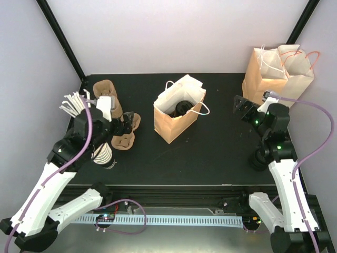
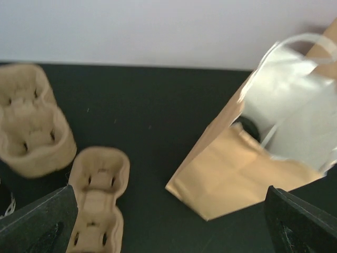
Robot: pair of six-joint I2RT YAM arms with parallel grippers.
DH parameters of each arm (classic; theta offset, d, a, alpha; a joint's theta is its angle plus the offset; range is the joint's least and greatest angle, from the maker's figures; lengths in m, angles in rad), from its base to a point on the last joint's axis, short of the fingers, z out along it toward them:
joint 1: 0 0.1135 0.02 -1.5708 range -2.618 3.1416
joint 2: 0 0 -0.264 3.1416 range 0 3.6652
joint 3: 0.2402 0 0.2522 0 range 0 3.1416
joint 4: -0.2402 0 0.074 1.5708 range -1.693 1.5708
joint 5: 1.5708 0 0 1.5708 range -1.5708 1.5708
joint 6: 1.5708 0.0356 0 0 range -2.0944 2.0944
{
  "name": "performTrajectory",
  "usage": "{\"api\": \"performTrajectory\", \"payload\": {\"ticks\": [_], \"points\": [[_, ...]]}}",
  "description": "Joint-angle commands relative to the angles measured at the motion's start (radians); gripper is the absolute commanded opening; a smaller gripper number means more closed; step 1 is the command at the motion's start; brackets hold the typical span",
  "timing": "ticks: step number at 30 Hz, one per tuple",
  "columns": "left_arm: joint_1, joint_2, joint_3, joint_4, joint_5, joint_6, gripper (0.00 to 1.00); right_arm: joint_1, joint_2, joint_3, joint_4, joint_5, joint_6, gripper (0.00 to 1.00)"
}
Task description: Pack the takeout coffee
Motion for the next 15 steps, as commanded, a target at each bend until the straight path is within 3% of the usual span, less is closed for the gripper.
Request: {"api": "performTrajectory", "payload": {"ticks": [1, 6, 10, 15], "points": [[0.023, -0.045, -0.103, 0.052, -0.037, -0.052, 0.99, -0.003, -0.047, -0.088, 0.11, 0.057, -0.062, 1.0], [0.074, -0.051, -0.255, 0.155, 0.001, 0.006, 0.99, -0.004, -0.051, -0.182, 0.19, 0.037, -0.065, 1.0], [0.121, -0.024, -0.403, 0.367, 0.085, 0.09, 0.99, -0.003, -0.023, -0.277, 0.323, 0.035, -0.047, 1.0], [0.131, 0.01, -0.555, 0.658, 0.093, 0.147, 0.98, 0.0, 0.068, -0.287, 0.369, 0.034, -0.227, 1.0]]}}
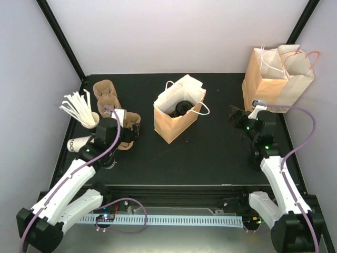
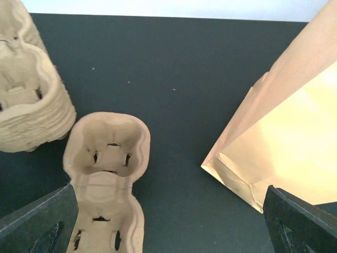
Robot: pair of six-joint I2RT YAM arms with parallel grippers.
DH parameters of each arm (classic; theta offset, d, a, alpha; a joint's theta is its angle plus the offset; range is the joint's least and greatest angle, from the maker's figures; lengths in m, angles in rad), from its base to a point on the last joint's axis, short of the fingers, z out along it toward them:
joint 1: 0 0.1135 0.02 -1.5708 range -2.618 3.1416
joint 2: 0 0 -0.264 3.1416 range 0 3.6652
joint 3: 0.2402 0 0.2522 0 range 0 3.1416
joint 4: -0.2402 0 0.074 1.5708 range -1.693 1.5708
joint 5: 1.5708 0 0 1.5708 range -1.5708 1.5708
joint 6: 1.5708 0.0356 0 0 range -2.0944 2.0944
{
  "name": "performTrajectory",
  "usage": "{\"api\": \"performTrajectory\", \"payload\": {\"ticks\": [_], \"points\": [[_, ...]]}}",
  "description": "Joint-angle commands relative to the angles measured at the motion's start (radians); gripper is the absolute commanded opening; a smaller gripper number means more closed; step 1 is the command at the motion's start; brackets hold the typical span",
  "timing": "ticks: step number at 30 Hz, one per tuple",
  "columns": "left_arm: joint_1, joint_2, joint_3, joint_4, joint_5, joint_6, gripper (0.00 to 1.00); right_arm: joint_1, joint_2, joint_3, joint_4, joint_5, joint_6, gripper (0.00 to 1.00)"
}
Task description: Pack the takeout coffee
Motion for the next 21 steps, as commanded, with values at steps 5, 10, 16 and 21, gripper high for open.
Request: {"api": "performTrajectory", "payload": {"ticks": [5, 10, 16, 21], "points": [[0.04, 0.127, -0.119, 0.448, -0.032, 0.15, 0.97, 0.013, 0.115, -0.054, 0.254, 0.122, -0.352, 1.0], [0.15, 0.214, -0.102, 0.519, 0.049, 0.181, 0.97, 0.013, 0.215, -0.129, 0.464, 0.158, -0.411, 1.0], [0.176, 0.312, -0.033, 0.502, 0.069, 0.214, 0.97, 0.013, 0.311, -0.195, 0.651, 0.166, -0.456, 1.0], [0.209, 0.329, 0.0, 0.494, 0.091, 0.207, 0.96, 0.012, 0.38, -0.233, 0.741, 0.171, -0.508, 1.0]]}}
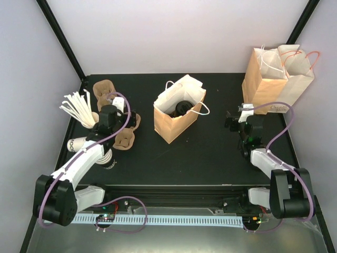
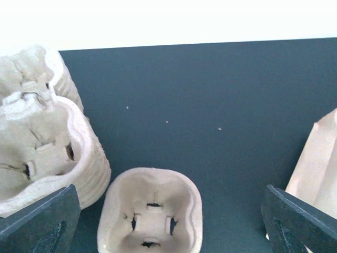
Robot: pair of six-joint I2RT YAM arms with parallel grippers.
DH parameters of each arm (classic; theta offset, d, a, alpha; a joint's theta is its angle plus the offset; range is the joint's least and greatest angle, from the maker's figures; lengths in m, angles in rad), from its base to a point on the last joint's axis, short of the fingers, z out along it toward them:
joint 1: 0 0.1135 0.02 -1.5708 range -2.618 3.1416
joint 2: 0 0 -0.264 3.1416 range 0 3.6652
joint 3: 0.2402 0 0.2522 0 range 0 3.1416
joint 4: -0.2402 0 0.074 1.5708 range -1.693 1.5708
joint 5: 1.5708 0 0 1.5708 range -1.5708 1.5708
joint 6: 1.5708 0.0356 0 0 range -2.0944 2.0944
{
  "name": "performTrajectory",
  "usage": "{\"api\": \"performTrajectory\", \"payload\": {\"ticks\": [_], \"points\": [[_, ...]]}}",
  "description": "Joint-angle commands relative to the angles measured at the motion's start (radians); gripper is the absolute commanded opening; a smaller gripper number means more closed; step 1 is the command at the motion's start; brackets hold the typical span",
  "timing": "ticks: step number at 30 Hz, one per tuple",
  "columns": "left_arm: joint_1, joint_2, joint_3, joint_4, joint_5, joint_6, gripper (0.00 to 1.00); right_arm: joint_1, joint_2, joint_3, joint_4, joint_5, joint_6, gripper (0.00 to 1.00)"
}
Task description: Pack the takeout coffee
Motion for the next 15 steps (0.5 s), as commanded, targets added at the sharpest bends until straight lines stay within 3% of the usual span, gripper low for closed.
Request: {"api": "performTrajectory", "payload": {"ticks": [1, 3, 7, 15], "points": [[0.03, -0.012, 0.062, 0.032, 0.038, 0.015, 0.96, 0.001, 0.039, -0.035, 0.2, 0.036, -0.072, 1.0], [0.033, -0.029, 0.081, -0.004, 0.058, 0.02, 0.96, -0.001, 0.06, -0.053, 0.24, 0.031, -0.074, 1.0], [0.033, -0.102, 0.183, -0.241, 0.107, -0.019, 0.96, -0.003, 0.104, -0.031, 0.238, 0.046, -0.074, 1.0], [0.033, -0.305, 0.364, -0.705, 0.015, -0.165, 0.98, -0.003, 0.159, -0.031, 0.308, 0.041, -0.107, 1.0]]}}
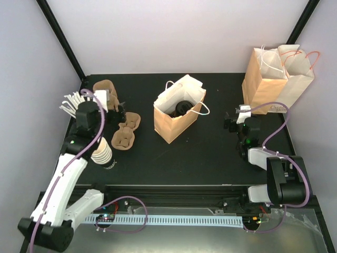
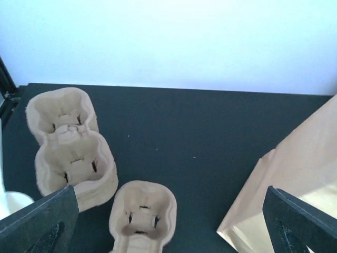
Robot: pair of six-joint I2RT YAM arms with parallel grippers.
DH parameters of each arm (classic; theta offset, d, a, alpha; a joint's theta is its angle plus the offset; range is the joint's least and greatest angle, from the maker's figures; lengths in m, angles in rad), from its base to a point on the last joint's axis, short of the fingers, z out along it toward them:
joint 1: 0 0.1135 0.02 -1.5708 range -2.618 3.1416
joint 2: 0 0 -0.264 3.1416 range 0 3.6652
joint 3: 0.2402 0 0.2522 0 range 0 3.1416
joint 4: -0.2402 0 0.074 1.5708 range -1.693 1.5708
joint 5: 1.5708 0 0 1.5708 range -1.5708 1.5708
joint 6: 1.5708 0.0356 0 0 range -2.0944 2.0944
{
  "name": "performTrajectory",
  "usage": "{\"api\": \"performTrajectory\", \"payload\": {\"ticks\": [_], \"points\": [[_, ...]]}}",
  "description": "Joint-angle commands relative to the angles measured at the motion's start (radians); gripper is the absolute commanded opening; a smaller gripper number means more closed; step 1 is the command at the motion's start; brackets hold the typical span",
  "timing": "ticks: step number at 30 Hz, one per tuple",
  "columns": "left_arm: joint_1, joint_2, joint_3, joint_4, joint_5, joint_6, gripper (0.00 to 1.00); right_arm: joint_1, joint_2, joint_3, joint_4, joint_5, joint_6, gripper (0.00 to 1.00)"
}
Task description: Pack the takeout coffee
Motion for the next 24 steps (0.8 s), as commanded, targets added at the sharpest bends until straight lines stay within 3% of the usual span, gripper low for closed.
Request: {"api": "performTrajectory", "payload": {"ticks": [1, 8, 13, 17, 21, 24], "points": [[0.005, -0.071, 0.144, -0.364, -0.033, -0.076, 0.98, -0.004, 0.016, 0.019, 0.084, 0.014, -0.026, 1.0], [0.005, 0.033, 0.468, -0.855, -0.058, -0.19, 0.99, -0.024, 0.044, 0.059, 0.038, 0.005, -0.006, 1.0], [0.005, 0.124, 0.653, -1.121, -0.021, -0.236, 0.99, -0.027, 0.028, 0.007, 0.114, 0.013, 0.003, 1.0], [0.005, 0.098, 0.7, -1.159, 0.032, -0.233, 0.99, -0.032, 0.017, -0.03, 0.168, -0.004, 0.003, 1.0], [0.005, 0.077, 0.683, -1.158, 0.131, -0.276, 0.99, -0.056, 0.037, -0.117, 0.334, -0.039, 0.018, 1.0], [0.005, 0.062, 0.651, -1.158, 0.142, -0.271, 0.99, -0.06, 0.04, -0.114, 0.333, -0.04, 0.021, 1.0]]}}
